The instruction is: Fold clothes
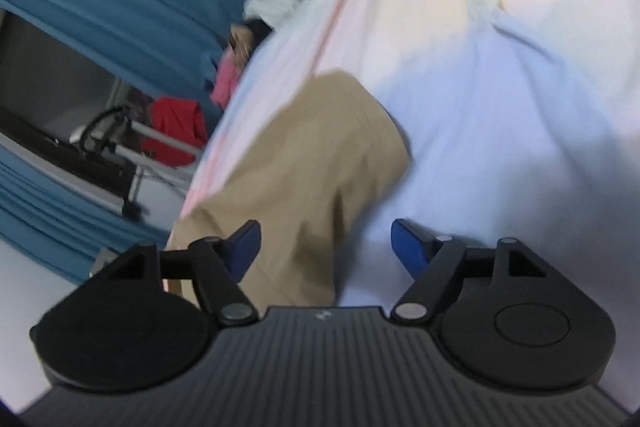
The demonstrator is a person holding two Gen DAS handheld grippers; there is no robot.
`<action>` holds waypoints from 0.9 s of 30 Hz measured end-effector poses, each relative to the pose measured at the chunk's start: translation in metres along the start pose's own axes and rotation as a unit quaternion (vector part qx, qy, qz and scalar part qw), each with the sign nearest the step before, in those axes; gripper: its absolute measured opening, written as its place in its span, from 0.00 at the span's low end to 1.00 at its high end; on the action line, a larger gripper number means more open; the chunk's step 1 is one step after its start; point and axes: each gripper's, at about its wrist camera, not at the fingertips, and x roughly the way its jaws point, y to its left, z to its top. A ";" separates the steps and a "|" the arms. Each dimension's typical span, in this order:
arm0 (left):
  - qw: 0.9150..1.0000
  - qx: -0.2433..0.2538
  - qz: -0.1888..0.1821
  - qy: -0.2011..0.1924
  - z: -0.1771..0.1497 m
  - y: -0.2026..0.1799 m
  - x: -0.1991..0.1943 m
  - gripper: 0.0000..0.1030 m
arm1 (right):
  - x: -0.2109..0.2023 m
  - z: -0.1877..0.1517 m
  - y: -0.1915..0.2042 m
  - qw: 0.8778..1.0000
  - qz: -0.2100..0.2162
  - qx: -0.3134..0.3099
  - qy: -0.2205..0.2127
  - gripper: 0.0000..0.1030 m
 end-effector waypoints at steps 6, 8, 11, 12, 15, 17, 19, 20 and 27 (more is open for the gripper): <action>1.000 -0.006 0.002 0.017 0.000 0.000 0.019 1.00 | 0.044 0.014 0.022 0.998 0.039 -0.042 -0.037 0.80; 1.000 -0.008 0.004 0.022 0.000 -0.001 0.028 1.00 | 0.058 0.019 0.030 0.996 0.023 -0.068 -0.054 0.79; 0.999 -0.018 0.001 0.034 0.003 -0.001 0.039 1.00 | 0.076 0.026 0.038 0.994 -0.003 -0.086 -0.064 0.50; 0.999 -0.020 -0.001 0.037 0.005 -0.001 0.041 1.00 | 0.080 0.029 0.042 0.993 -0.018 -0.092 -0.065 0.38; 0.999 -0.013 0.004 0.034 0.009 -0.001 0.042 1.00 | 0.076 0.027 0.063 0.984 -0.054 -0.146 -0.083 0.05; 0.999 -0.009 0.008 0.032 0.012 -0.001 0.041 0.99 | 0.067 0.020 0.083 0.972 -0.072 -0.200 -0.105 0.05; 1.000 -0.009 0.012 0.027 0.016 0.001 0.035 0.99 | 0.056 0.012 0.105 0.956 -0.085 -0.250 -0.126 0.05; 1.000 -0.011 0.010 0.025 0.018 0.004 0.031 0.99 | 0.049 0.005 0.117 0.950 -0.085 -0.269 -0.136 0.05; 0.999 -0.040 0.027 0.003 0.032 0.037 -0.001 0.99 | 0.020 -0.078 0.213 0.880 -0.067 -0.434 -0.180 0.05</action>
